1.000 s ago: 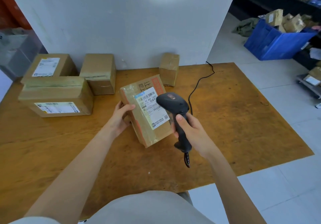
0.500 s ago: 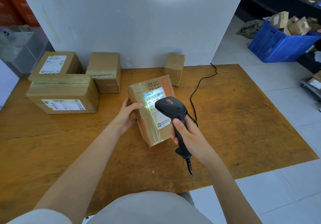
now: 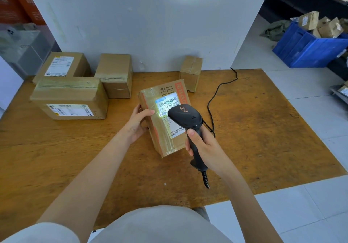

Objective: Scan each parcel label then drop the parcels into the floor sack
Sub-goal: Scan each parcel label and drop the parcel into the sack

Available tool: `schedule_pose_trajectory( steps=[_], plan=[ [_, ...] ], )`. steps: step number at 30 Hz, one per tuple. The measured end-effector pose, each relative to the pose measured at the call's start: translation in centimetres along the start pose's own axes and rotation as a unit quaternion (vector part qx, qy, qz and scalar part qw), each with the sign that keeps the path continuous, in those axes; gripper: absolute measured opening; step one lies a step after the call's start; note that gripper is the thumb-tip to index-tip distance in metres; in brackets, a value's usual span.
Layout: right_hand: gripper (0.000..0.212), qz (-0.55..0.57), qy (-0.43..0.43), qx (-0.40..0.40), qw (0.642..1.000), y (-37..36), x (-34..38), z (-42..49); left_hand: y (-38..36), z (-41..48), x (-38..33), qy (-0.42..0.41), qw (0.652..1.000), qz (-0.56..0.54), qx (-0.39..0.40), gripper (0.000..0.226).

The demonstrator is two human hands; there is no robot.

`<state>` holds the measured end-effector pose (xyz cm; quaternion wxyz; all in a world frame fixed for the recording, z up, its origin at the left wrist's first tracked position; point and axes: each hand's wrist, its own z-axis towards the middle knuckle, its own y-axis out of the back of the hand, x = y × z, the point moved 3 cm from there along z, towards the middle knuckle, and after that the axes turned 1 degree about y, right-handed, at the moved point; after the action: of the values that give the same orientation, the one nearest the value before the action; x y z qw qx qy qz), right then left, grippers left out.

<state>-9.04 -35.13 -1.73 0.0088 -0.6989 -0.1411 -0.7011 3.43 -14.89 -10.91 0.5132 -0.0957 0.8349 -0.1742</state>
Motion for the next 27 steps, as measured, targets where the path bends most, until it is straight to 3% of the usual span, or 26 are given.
schedule_pose_trajectory(
  steps=[5, 18, 22, 27],
  plan=[
    [0.031, -0.001, 0.002, 0.002, 1.000, 0.12, 0.04, -0.01, -0.07, 0.03, 0.00, 0.000, 1.000, 0.004, -0.003, 0.096],
    [0.041, -0.011, 0.005, 0.004, 1.000, 0.10, 0.02, -0.25, -0.05, 0.11, -0.02, -0.001, 1.000, 0.010, -0.007, 0.097],
    [0.031, -0.009, 0.001, 0.006, 1.000, 0.04, 0.20, -0.38, 0.04, 0.17, 0.00, -0.001, 1.000, 0.007, -0.006, 0.093],
    [0.033, -0.002, -0.002, 0.000, 1.000, -0.06, 0.40, -0.50, 0.08, 0.18, -0.03, -0.003, 1.000, 0.002, -0.006, 0.092]
  ],
)
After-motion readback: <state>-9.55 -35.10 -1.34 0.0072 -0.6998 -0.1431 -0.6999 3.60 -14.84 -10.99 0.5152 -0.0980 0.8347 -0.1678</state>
